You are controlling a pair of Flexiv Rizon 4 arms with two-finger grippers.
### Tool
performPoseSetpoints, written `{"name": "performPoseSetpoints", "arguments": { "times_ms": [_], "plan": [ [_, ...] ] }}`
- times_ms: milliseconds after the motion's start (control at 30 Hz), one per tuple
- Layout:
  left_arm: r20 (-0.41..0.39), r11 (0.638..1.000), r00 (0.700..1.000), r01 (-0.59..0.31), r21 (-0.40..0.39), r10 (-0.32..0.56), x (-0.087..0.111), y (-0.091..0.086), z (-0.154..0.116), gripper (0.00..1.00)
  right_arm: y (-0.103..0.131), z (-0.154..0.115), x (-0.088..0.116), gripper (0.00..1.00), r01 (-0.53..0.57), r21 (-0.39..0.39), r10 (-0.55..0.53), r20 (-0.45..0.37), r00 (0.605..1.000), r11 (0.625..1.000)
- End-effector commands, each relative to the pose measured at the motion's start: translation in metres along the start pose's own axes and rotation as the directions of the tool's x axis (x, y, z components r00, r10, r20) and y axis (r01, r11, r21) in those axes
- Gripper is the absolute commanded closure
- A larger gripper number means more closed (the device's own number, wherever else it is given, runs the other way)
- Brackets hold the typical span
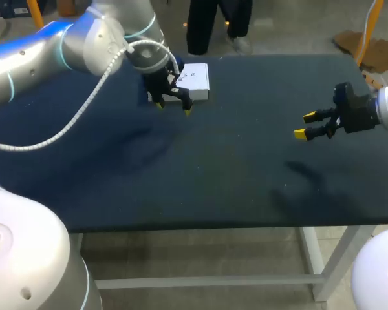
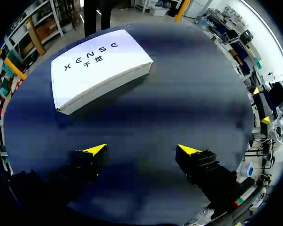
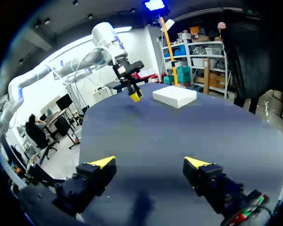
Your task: Assemble the packaging by folding the flat box into shape, placing the metal phone stand inside, and closing the box properly
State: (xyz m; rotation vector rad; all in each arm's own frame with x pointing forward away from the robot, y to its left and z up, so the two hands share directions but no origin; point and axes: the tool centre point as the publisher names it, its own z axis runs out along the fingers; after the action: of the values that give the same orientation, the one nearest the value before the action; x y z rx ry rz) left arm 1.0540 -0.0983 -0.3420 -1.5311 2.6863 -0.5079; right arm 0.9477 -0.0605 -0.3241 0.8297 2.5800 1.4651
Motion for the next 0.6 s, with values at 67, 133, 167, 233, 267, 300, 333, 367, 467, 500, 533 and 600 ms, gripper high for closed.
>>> {"name": "performPoseSetpoints", "arguments": {
  "times_ms": [67, 133, 167, 233, 267, 300, 333, 367, 467, 500, 533, 600],
  "plan": [
    [-0.063, 0.943, 0.990, -0.102, 0.316, 0.129, 0.002, 0.066, -0.021, 0.00, -0.001, -0.001, -0.001, 0.00, 0.001, -0.005, -0.001, -0.005, 1.000, 1.000],
    [-0.088, 0.928, 0.980, -0.140, 0.345, 0.181, 0.003, 0.070, -0.023, 0.00, -0.001, -0.001, -0.001, 0.00, 0.001, -0.005, -0.001, -0.005, 1.000, 1.000],
    [-0.080, 0.922, 0.979, -0.150, 0.357, 0.190, 0.003, 0.072, -0.024, 0.00, -0.001, -0.001, -0.001, 0.00, 0.001, -0.005, -0.001, -0.005, 1.000, 1.000],
    [-0.084, 0.904, 0.971, -0.173, 0.390, 0.223, 0.004, 0.077, -0.025, 0.00, -0.001, -0.001, -0.001, 0.00, 0.001, -0.005, -0.001, -0.005, 1.000, 1.000],
    [-0.086, 0.898, 0.969, -0.178, 0.402, 0.231, 0.003, 0.078, -0.026, 0.00, -0.001, -0.001, -0.001, 0.00, 0.001, -0.005, -0.001, -0.005, 1.000, 1.000],
    [-0.091, 0.892, 0.966, -0.183, 0.413, 0.241, 0.003, 0.080, -0.026, 0.00, -0.001, -0.001, -0.001, 0.00, 0.001, -0.005, -0.001, -0.005, 1.000, 1.000],
    [-0.090, 0.888, 0.965, -0.186, 0.421, 0.245, 0.003, 0.080, -0.026, 0.00, -0.001, -0.001, -0.001, 0.00, 0.001, -0.005, -0.001, -0.005, 1.000, 1.000],
    [-0.087, 0.883, 0.964, -0.191, 0.429, 0.250, 0.004, 0.081, -0.027, 0.00, -0.001, -0.001, -0.001, 0.00, 0.001, -0.005, -0.001, -0.005, 1.000, 1.000],
    [-0.083, 0.871, 0.962, -0.197, 0.449, 0.260, 0.006, 0.085, -0.030, 0.00, -0.001, -0.001, -0.001, 0.00, 0.001, -0.005, -0.001, -0.005, 1.000, 1.000],
    [-0.079, 0.866, 0.962, -0.197, 0.459, 0.261, 0.007, 0.086, -0.031, 0.00, -0.001, -0.001, -0.001, 0.00, 0.001, -0.005, -0.001, -0.005, 1.000, 1.000],
    [-0.075, 0.860, 0.963, -0.195, 0.471, 0.259, 0.007, 0.088, -0.033, 0.00, -0.001, -0.001, -0.001, 0.00, 0.001, -0.005, -0.001, -0.005, 1.000, 1.000],
    [-0.071, 0.850, 0.960, -0.203, 0.486, 0.270, 0.007, 0.090, -0.036, 0.00, -0.001, -0.001, -0.001, 0.00, 0.001, -0.005, -0.001, -0.005, 1.000, 1.000]
  ]
}}
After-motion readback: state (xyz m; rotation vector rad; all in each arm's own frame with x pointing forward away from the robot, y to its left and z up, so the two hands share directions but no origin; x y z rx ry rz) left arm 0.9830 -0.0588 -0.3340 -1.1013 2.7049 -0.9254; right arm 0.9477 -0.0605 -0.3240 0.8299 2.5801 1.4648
